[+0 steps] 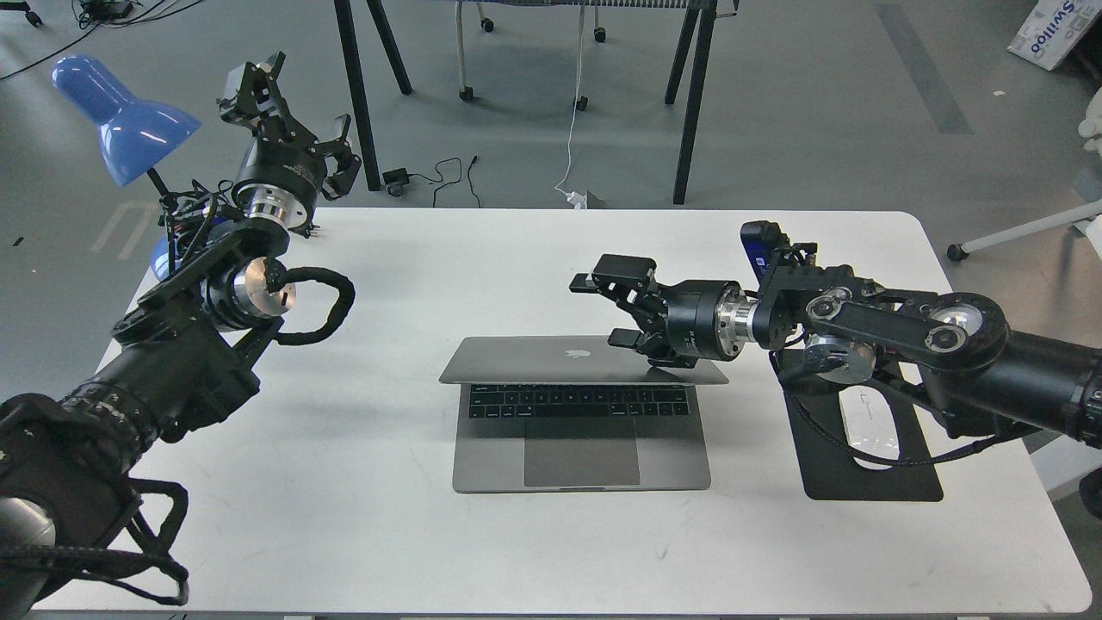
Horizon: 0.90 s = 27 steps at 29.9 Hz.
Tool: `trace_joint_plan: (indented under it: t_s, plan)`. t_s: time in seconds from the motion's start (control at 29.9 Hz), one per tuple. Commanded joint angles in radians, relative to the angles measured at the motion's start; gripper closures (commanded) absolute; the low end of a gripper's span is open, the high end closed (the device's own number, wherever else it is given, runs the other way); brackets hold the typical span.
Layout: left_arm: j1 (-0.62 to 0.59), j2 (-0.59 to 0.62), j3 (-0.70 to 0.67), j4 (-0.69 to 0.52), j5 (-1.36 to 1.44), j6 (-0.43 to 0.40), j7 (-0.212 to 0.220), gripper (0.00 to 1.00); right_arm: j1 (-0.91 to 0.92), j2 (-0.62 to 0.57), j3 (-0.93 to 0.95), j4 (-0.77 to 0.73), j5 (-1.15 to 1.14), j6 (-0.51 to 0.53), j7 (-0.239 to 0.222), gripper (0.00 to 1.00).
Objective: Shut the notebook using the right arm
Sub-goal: 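Push the screen down toward the keyboard with the right gripper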
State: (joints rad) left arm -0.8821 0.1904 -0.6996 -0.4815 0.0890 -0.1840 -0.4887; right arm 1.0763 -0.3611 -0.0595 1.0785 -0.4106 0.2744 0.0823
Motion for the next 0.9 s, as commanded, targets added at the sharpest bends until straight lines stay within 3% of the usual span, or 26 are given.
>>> trace_joint_plan:
  t_s: [0.0,0.87]
  plan:
    - [0.0,0.0,0.0,0.0,0.0,0.0,0.0,0.0,-0.015,0.004,-0.017,-0.002,-0.046,-0.003,-0.003,0.0]
    - [0.0,0.0,-0.001,-0.002,-0.002,0.0,0.0,0.0,-0.105,0.028,-0.089,-0.029,-0.152,-0.007,-0.023,0.0]
